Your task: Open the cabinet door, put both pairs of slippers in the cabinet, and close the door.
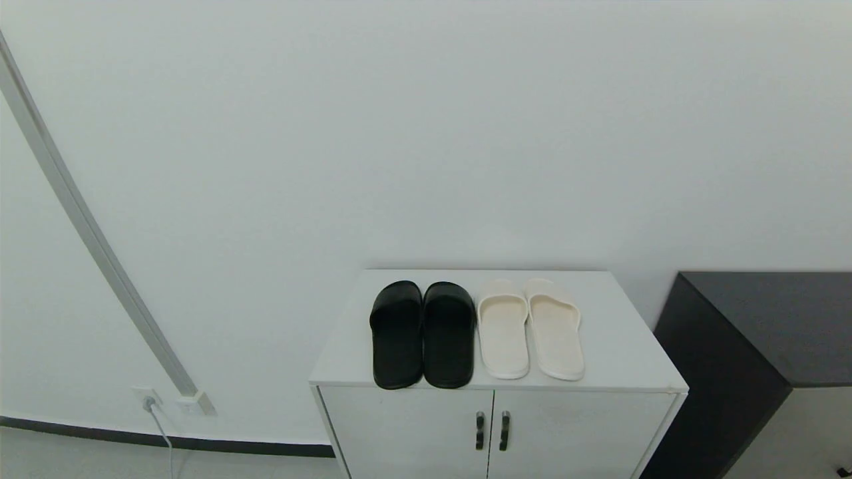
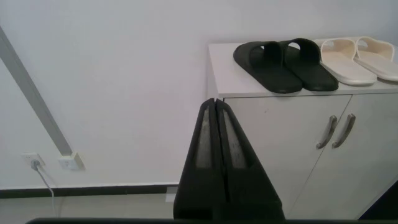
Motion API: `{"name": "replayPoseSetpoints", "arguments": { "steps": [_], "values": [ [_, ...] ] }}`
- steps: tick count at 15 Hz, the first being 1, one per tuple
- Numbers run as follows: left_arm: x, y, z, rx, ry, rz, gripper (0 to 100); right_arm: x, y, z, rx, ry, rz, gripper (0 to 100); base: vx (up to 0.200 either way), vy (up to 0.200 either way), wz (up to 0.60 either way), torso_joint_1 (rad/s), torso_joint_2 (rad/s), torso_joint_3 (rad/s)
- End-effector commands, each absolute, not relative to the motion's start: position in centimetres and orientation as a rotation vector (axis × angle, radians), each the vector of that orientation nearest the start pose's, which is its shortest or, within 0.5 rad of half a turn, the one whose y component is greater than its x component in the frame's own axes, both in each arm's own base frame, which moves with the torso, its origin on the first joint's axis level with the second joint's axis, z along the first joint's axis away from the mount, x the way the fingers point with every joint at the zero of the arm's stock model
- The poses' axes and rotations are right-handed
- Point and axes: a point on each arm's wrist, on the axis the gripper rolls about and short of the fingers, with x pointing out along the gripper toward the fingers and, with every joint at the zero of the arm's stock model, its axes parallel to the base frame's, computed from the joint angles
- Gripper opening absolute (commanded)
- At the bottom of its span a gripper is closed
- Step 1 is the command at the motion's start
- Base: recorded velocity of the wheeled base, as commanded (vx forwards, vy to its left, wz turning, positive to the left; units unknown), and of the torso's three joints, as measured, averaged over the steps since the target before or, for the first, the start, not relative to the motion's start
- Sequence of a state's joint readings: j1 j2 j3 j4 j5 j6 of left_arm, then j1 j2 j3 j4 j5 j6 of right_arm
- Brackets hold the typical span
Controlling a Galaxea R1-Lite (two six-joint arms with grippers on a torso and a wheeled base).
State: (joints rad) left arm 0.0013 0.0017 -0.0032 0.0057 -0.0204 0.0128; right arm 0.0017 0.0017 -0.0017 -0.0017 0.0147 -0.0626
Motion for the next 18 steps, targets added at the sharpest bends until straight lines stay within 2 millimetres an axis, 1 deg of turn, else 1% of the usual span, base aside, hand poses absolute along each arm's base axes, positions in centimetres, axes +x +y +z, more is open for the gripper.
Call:
{"name": "replayPoseSetpoints", "arguments": {
  "steps": [1,2,3,4,5,6,7,9,10,12,13,14,15,16,18],
  "values": [
    [-2.3,-0.1,7.6,0.015,0.004,-0.020,0,-2.2,0.0,7.7,-0.066,0.009,0.013,100,0.000,0.000,0.00,0.000,0.00,0.000],
    [-2.3,-0.1,7.6,0.011,0.004,-0.020,0,-2.4,0.0,11.1,-0.003,-0.051,0.014,100,0.000,0.000,0.00,0.000,0.00,0.000],
    [-2.3,-0.1,7.6,0.012,0.004,-0.020,0,-2.7,0.0,14.6,0.095,-0.103,0.037,100,0.000,0.000,0.00,0.000,0.00,0.000],
    [-2.3,-0.1,7.6,0.014,0.004,-0.020,0,-1.8,-0.1,15.9,0.127,0.005,0.075,100,0.000,0.000,0.00,0.000,0.00,0.000],
    [-2.3,-0.1,7.6,0.014,0.004,-0.020,0,-0.4,0.1,15.2,-0.045,0.116,0.105,100,0.000,0.000,0.00,0.000,0.00,0.000],
    [-2.3,-0.1,7.6,0.014,0.004,-0.020,0,1.1,0.2,15.5,-0.039,0.184,0.144,100,0.000,0.000,0.00,0.000,0.00,0.000],
    [-2.3,-0.1,7.6,0.014,0.004,-0.020,0,1.6,0.3,15.8,-0.037,0.192,0.158,100,0.000,0.000,0.00,0.000,0.00,0.000],
    [-2.3,-0.1,7.6,0.017,0.004,-0.020,0,5.8,1.0,18.0,-0.030,0.250,0.246,100,0.000,0.000,0.00,0.000,0.00,0.000],
    [-2.3,-0.1,7.6,0.015,0.004,-0.020,0,7.3,1.5,18.9,-0.010,0.270,0.284,100,0.000,0.000,0.00,0.000,0.00,0.000],
    [-2.3,-0.1,7.6,0.015,0.004,-0.020,0,10.9,3.8,20.8,0.056,0.333,0.378,100,0.000,0.000,0.00,0.000,0.00,0.000],
    [-2.3,-0.1,7.6,0.015,0.004,-0.020,0,12.4,5.2,21.3,0.073,0.367,0.387,100,0.000,0.000,0.00,0.000,0.00,0.000],
    [-2.3,-0.1,7.6,0.015,0.004,-0.020,0,12.9,5.8,21.4,0.076,0.377,0.388,100,0.000,0.000,0.00,0.000,0.00,0.000],
    [-2.3,-0.1,7.6,0.015,0.004,-0.020,0,15.3,9.3,22.0,0.099,0.420,0.399,100,0.000,0.000,0.00,0.000,0.00,0.000],
    [-2.3,-0.1,7.6,0.017,0.004,-0.020,0,16.6,11.1,22.1,0.103,0.440,0.391,100,0.000,0.000,0.00,0.000,0.00,0.000],
    [-2.3,-0.1,7.6,0.015,0.004,-0.020,0,19.6,14.6,21.5,0.110,0.470,0.334,100,0.000,0.000,0.00,0.000,0.00,0.000]
  ]
}}
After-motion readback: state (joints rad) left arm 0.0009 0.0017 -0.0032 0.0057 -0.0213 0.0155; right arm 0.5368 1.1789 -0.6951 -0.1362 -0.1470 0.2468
